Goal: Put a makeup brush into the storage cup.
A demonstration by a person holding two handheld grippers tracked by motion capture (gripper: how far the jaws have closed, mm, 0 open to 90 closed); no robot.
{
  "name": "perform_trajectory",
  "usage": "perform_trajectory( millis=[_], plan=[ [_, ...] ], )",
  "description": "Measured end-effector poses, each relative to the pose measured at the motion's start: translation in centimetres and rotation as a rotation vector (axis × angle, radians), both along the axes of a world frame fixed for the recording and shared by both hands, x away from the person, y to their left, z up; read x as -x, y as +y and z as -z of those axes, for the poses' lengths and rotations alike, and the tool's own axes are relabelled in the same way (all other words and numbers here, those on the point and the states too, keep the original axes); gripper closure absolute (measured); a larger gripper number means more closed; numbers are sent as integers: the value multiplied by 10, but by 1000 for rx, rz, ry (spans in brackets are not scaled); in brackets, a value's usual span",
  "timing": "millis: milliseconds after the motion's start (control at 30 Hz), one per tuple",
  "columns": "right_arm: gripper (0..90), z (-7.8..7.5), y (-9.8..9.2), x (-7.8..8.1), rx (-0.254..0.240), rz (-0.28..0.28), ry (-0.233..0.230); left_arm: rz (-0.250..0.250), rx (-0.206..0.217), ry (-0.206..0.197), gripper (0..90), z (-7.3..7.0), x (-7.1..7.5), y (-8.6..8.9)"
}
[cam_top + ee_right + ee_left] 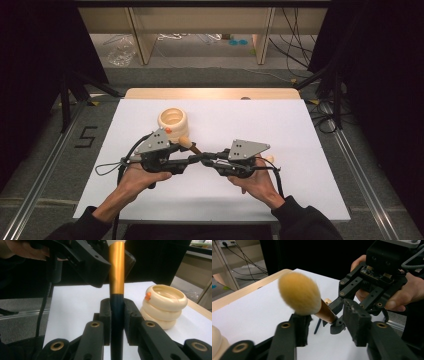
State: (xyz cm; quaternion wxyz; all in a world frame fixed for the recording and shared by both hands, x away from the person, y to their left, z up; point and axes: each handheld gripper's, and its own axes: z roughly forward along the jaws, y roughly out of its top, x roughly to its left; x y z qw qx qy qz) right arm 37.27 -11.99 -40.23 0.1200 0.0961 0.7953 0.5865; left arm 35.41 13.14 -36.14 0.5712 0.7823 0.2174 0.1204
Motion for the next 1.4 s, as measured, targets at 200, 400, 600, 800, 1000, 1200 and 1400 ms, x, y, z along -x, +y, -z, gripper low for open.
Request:
perform_trajectory(
  millis=[200, 400, 600, 800, 1000, 1200, 1400],
  plan=[
    [797, 0, 2, 1, -3, -4, -9, 14, 38, 13, 691, 0, -1, 1],
    [797, 1, 5, 3, -6, -8, -5, 36, 66, 35, 748, 2, -2, 1],
    [797, 1, 7, 5, -11, -4, -3, 44, 76, 50, 767, 2, -2, 0],
    [797, 1, 7, 5, -23, -10, 2, 44, 75, 47, 774, 2, 0, -1],
    [796, 2, 8, 6, -26, -18, 12, 46, 74, 44, 781, 1, 2, -2],
    [782, 2, 8, 5, -15, -25, 29, 63, 60, 28, 784, 1, 1, -3],
    [762, 5, 9, 3, 8, -25, 44, 57, 55, 28, 784, -1, 2, -1]
  ],
)
